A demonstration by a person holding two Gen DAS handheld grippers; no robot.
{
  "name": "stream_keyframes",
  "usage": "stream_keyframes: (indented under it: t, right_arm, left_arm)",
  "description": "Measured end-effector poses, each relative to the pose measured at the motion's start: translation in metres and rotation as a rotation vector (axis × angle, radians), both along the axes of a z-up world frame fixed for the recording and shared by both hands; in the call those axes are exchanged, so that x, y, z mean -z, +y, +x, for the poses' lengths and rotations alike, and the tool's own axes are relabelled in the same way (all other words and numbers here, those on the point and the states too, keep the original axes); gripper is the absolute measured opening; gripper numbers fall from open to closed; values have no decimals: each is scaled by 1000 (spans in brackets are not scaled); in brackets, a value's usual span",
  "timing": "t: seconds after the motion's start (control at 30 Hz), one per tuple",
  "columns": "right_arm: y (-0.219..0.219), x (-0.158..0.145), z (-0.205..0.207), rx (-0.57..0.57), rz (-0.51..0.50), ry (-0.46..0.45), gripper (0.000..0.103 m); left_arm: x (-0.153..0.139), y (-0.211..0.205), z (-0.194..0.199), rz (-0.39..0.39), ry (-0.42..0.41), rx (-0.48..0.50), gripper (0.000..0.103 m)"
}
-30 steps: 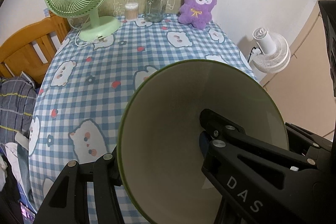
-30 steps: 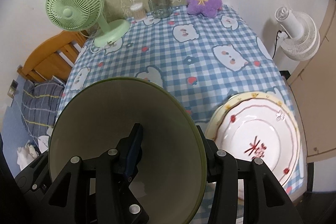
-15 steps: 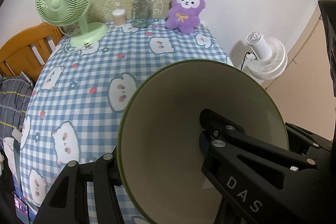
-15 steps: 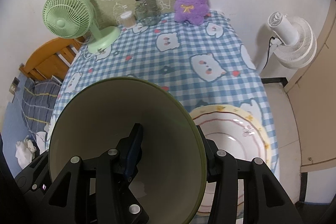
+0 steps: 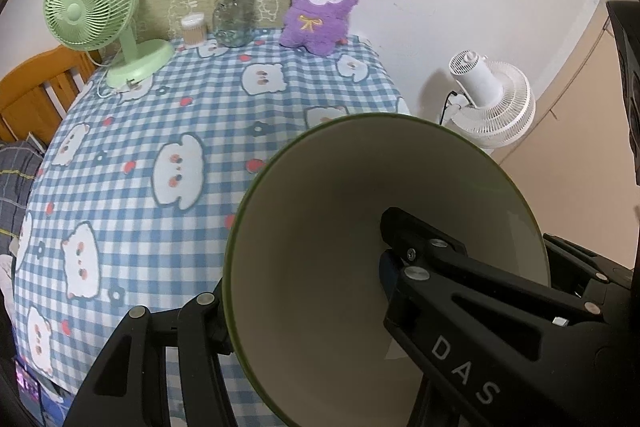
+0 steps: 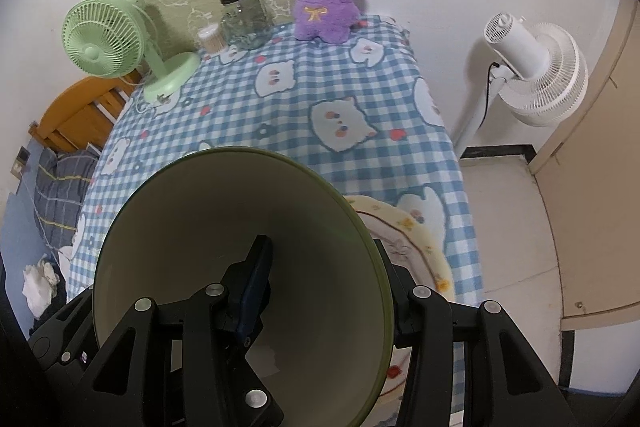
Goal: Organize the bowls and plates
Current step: 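Carry the bowl stack with both tools over the white plate stack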
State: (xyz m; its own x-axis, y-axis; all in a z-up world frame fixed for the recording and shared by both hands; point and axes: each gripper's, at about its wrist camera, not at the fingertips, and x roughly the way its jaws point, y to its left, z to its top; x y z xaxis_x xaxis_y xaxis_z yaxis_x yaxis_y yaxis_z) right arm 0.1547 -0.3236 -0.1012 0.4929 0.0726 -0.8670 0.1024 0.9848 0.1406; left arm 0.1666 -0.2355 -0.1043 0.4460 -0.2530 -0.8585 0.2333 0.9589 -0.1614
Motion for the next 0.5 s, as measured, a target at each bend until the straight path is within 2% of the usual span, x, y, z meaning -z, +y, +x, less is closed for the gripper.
stream_keyframes:
  t: [0.5]
  right_arm:
    - [-29,34,1,-30,0,71,51]
  left_arm:
    - [30,-29,-3,1,70,-34,59]
